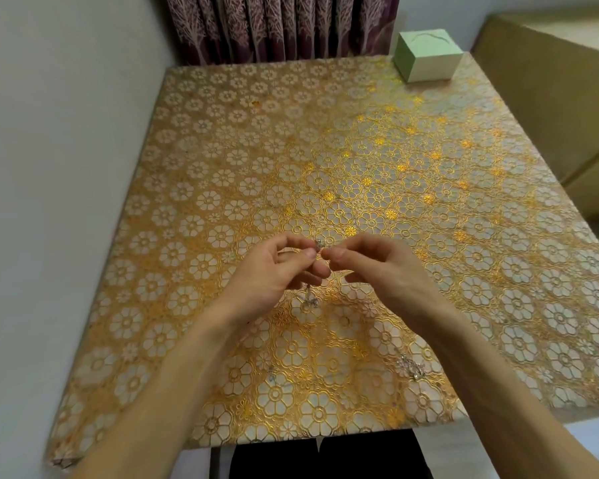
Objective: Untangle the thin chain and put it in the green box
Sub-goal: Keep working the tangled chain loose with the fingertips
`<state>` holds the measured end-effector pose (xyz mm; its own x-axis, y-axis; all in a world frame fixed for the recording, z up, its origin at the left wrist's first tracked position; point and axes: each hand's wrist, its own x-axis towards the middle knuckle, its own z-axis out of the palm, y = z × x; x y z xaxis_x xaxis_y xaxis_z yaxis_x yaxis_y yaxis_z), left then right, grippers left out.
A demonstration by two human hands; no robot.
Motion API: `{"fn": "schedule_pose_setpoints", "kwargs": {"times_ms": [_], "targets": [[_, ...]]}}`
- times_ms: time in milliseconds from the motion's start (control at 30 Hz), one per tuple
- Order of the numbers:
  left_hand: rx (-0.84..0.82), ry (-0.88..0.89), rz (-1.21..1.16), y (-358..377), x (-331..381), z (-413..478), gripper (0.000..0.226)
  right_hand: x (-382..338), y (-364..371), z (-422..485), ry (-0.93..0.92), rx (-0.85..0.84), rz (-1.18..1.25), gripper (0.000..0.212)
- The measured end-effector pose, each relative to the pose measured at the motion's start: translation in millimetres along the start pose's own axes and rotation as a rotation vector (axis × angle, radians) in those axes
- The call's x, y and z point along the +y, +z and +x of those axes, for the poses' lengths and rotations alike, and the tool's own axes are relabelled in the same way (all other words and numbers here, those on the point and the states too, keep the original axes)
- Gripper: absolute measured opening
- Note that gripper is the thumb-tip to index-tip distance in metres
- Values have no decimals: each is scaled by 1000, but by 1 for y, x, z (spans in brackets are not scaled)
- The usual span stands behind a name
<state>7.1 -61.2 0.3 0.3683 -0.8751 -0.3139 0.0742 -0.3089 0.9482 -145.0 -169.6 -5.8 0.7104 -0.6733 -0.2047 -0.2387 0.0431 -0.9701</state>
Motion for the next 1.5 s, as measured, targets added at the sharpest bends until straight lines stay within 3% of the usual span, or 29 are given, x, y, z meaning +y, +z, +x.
{"fn": "schedule_pose_setpoints", "kwargs": {"times_ms": [200, 333, 500, 667, 733, 900, 1033, 1233, 1367, 1500], "targets": [[-55, 23, -75, -1, -3, -2, 19, -2, -5, -1, 114, -28, 433, 14], [-142, 18, -72, 5, -7, -2, 31, -5, -7, -3, 134, -49, 497, 14], [-86, 74, -230, 15, -9, 0, 30, -10, -10, -6, 173, -59, 260, 33], [-163, 111, -245, 16, 0, 1, 25, -10, -18, -11, 217, -124, 141, 42], [-157, 108, -234, 17, 3, 2, 23, -13, -19, -13, 193, -100, 173, 41], [-139, 94, -206, 26, -1, 0, 37, -23, -25, -16, 113, -41, 285, 14], [-248, 95, -23, 43, -5, 0, 32, -30, -29, -19, 100, -41, 275, 17], [-168, 111, -7, 42, -10, -4, 12, -33, -35, -22, 154, 13, 496, 14], [-162, 124, 49, 21, -8, -10, 10, -28, -37, -23, 195, 14, 659, 18], [-140, 89, 180, -3, -4, -14, 12, -14, -27, -22, 194, -4, 525, 20]]}}
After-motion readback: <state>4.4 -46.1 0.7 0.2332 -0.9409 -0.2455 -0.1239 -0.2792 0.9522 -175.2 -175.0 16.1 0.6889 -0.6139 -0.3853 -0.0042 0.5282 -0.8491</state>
